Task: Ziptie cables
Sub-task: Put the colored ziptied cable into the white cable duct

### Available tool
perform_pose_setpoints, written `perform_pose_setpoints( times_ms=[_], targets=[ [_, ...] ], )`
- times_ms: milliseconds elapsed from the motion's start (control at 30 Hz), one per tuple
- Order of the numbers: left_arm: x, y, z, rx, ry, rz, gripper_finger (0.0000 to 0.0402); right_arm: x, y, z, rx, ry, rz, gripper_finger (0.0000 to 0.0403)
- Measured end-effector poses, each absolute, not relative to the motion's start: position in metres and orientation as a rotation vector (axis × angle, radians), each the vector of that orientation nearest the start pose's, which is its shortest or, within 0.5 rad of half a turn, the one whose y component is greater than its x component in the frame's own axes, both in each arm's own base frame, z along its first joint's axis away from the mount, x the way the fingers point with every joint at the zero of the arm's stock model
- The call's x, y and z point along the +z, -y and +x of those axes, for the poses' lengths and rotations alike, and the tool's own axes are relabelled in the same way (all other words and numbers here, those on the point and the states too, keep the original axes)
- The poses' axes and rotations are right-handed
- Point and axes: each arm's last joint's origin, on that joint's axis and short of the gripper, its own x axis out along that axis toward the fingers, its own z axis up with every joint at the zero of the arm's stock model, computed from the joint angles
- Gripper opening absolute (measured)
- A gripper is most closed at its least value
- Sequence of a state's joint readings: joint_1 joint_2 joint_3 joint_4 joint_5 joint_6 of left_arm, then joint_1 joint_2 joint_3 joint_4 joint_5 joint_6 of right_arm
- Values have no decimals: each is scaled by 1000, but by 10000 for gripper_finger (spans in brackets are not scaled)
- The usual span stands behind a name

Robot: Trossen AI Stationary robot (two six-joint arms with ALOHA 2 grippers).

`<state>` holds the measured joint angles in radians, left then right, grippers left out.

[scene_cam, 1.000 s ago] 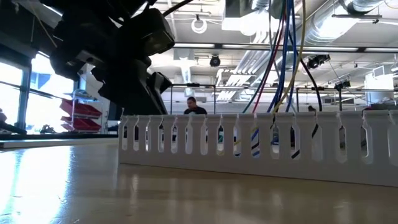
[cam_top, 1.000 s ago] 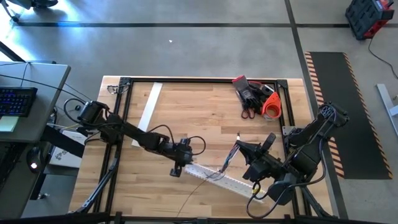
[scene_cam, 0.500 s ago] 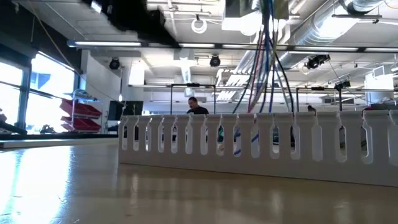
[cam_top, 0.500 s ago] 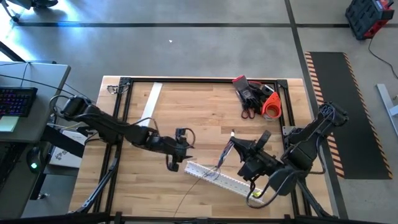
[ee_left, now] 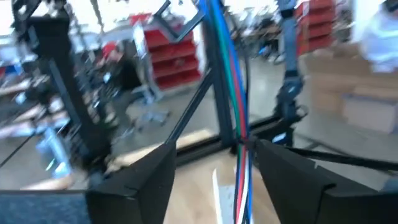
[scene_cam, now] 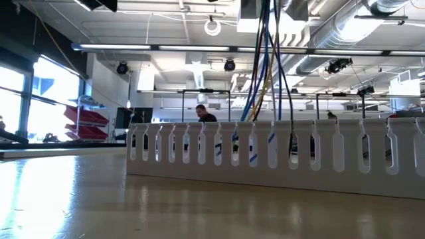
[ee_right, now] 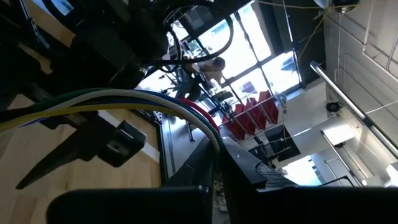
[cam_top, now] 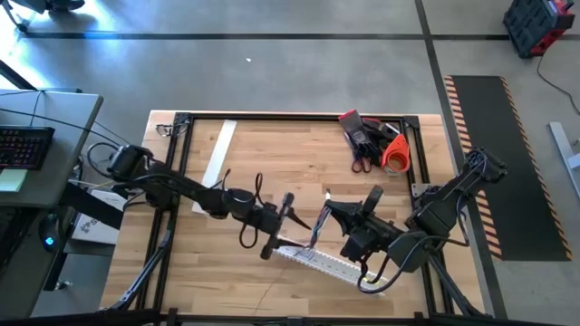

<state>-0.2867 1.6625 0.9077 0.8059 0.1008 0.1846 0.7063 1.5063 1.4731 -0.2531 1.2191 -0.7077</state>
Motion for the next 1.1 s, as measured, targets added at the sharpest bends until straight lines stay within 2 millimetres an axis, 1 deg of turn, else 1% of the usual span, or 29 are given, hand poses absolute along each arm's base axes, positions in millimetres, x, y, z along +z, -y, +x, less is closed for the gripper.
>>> perform_pose_setpoints(
  times_ms=[100, 267, 367, 500, 600, 667, 733, 767, 833, 867, 967, 1033, 1100],
  targets=[
    [237, 107, 350, -413, 100, 177, 226, 397, -190, 264, -433, -345, -934, 0],
    [209, 116, 365, -453, 42, 174, 230, 397, -190, 265, -437, -343, -937, 0],
    [201, 125, 380, -463, 38, 174, 231, 398, -190, 265, -438, -342, -935, 0],
    [198, 133, 394, -460, 35, 176, 228, 398, -189, 264, -469, -350, -937, 0],
    [195, 134, 398, -442, -55, 185, 206, 398, -192, 260, -515, -362, -951, 0],
    [188, 132, 398, -385, -155, 200, 173, 398, -195, 257, -521, -362, -961, 0],
    [182, 130, 395, -334, -242, 219, 125, 398, -200, 253, -504, -354, -968, 0],
    [182, 130, 394, -307, -264, 228, 94, 398, -203, 251, -495, -350, -969, 0],
    [186, 132, 389, -254, -311, 250, 34, 398, -209, 245, -491, -341, -961, 0],
    [189, 134, 385, -218, -335, 266, 17, 397, -211, 242, -495, -338, -955, 0],
    [199, 144, 367, -110, -428, 368, 12, 394, -220, 231, -519, -326, -922, 0],
    [211, 151, 352, -93, -478, 426, 4, 391, -225, 223, -522, -311, -890, 0],
    [224, 155, 337, -95, -516, 435, 2, 386, -228, 217, -499, -290, -818, 0]
  ],
)
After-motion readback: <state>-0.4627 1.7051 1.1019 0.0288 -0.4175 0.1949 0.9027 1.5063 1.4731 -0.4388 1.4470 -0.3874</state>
